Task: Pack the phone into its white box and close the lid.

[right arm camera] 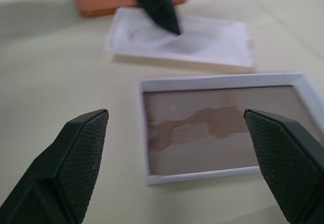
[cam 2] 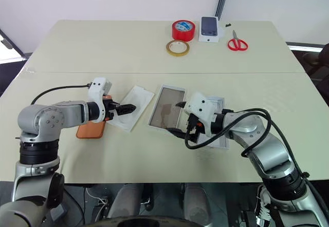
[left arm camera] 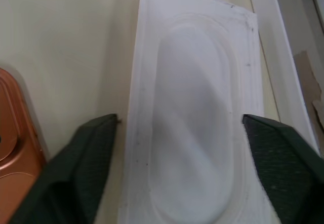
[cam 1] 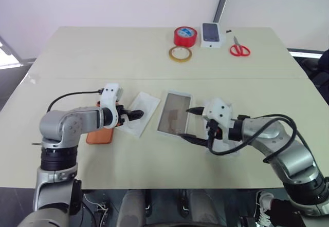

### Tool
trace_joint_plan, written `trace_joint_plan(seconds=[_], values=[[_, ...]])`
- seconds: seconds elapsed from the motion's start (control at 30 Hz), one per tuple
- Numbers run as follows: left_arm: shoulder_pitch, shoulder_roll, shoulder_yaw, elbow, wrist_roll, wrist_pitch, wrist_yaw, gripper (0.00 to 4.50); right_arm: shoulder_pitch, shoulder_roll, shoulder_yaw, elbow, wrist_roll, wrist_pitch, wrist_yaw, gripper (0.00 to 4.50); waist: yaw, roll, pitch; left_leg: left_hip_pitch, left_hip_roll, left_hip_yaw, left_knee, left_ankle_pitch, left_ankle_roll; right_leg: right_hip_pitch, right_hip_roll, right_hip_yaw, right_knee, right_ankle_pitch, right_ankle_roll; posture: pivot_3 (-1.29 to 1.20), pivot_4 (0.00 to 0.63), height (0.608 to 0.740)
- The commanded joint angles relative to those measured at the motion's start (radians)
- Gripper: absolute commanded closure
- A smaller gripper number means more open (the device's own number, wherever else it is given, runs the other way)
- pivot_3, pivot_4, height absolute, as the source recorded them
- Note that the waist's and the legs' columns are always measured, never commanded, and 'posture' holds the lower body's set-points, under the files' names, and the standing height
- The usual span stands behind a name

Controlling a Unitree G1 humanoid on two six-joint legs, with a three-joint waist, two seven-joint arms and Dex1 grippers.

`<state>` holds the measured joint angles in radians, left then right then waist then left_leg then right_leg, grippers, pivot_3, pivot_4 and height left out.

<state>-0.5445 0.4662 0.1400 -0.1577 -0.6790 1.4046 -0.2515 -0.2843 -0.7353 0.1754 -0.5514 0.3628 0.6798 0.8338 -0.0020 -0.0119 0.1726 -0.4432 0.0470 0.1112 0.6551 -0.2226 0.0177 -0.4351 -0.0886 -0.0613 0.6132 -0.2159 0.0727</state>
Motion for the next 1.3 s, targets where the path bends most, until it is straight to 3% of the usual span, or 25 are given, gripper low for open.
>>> trace_joint_plan(seconds=[0.03,0.17,0.4,0.53,0.73,1.13,1.23,1.3], values=[[0.004,-0.013,-0.005,0.007,0.009,0.005,-0.017,2.31,-0.027,-0.033,0.042,-0.051,-0.015,0.032,0.018,0.0,0.004,0.0,0.0,0.0,0.0,0.0,0.0,0.0,0.0,0.0,0.0,0.0,0.0,0.0,0.0,0.0,0.15,0.74],[0.01,-0.015,0.024,0.009,0.028,0.003,-0.01,4.39,-0.105,-0.003,0.13,-0.028,-0.025,0.126,0.0,0.0,0.009,0.0,0.0,0.0,0.0,0.0,0.0,0.0,0.0,-0.001,0.0,0.0,0.0,0.0,0.0,0.0,0.15,0.74],[0.009,-0.085,0.181,-0.016,0.013,0.019,0.042,4.45,-0.239,0.122,0.274,0.101,-0.09,0.291,-0.091,0.0,0.007,0.0,0.0,-0.001,0.001,0.0,0.0,0.0,0.0,-0.001,-0.001,0.0,0.001,0.0,-0.001,0.0,0.15,0.74],[-0.006,-0.122,0.289,-0.046,0.0,0.037,0.081,4.5,-0.257,0.128,0.342,0.136,-0.129,0.3,-0.091,1.26,0.011,-0.001,0.0,-0.002,0.0,0.0,0.0,0.0,0.0,-0.002,-0.001,0.0,0.001,0.0,0.0,0.0,0.15,0.74],[-0.021,-0.143,0.373,-0.09,-0.001,0.074,0.113,4.5,-0.281,0.096,0.41,0.14,-0.202,0.169,-0.023,4.45,0.011,-0.001,-0.001,-0.002,0.0,0.0,0.002,0.0,0.0,-0.001,0.0,-0.001,0.001,0.0,0.0,0.0,0.15,0.74],[-0.057,-0.2,0.408,-0.169,-0.006,0.153,0.115,4.5,-0.261,0.087,0.401,0.191,-0.263,-0.108,0.094,4.45,0.012,-0.002,0.0,-0.002,0.0,0.0,0.003,0.0,0.0,0.0,0.001,-0.001,0.002,0.0,0.0,0.0,0.15,0.74],[-0.071,-0.225,0.415,-0.186,-0.004,0.175,0.118,4.5,-0.274,0.123,0.352,0.208,-0.233,-0.067,0.079,4.45,0.011,-0.002,0.0,-0.002,0.0,0.0,0.003,0.0,0.0,0.0,0.001,-0.001,0.002,0.0,0.0,0.0,0.15,0.74],[-0.083,-0.249,0.43,-0.201,-0.001,0.194,0.123,4.5,-0.282,0.137,0.311,0.194,-0.193,-0.019,0.09,3.89,0.011,-0.002,0.0,-0.002,0.0,0.0,0.003,0.001,0.0,0.0,0.001,-0.001,0.002,0.0,0.0,0.0,0.15,0.74]])
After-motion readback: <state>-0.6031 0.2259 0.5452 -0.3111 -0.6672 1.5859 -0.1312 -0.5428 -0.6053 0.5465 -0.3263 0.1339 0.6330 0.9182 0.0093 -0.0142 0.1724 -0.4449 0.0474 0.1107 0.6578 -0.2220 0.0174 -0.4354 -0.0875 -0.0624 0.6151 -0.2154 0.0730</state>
